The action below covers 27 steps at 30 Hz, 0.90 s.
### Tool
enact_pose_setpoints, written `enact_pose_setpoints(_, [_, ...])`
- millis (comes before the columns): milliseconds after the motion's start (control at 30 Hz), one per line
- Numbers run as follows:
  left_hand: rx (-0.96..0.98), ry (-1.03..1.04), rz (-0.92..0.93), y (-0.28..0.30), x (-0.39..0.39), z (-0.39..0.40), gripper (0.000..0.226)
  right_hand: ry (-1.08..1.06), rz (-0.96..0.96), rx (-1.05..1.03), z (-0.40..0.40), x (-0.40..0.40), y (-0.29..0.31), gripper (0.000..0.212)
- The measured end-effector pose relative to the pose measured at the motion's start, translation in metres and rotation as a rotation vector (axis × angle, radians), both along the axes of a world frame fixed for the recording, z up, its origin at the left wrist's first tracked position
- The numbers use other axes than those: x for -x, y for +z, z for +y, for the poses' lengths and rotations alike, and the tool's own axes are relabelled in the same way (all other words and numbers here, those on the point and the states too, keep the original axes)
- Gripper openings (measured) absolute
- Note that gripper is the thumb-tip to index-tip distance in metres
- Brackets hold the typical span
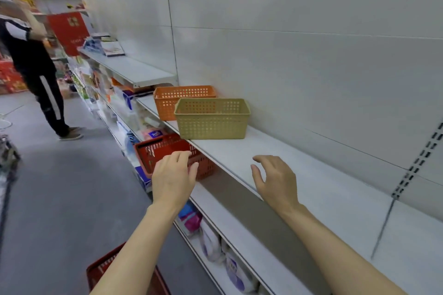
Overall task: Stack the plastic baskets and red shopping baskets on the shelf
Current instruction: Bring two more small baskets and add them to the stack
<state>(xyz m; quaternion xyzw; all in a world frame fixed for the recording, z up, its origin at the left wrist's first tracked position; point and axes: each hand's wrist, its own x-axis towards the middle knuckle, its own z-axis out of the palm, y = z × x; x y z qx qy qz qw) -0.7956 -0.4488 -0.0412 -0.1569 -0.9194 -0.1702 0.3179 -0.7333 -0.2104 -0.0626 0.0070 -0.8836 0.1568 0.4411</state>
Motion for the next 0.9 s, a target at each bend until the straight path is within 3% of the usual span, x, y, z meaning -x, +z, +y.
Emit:
enact_pose_setpoints(200, [0.075, -0.04, -0.033, 0.007, 0.113, -0.025, 0.03, -0.147, -0.058, 0.005, -0.004, 0.102, 0.007, 0.032])
enact_pose_setpoints(533, [0.067, -0.022, -0.063, 0.024, 0.25, -0.009, 0.035, -0.274, -0.12, 0.071, 0.027, 0.231, 0.023, 0.014])
enact_pose_setpoints(900, [-0.01, -0.049, -0.103, 0.019, 0.347, 0.006, 0.045, -0.354, -0.363, 0.345, 0.05, 0.306, 0.02, 0.04])
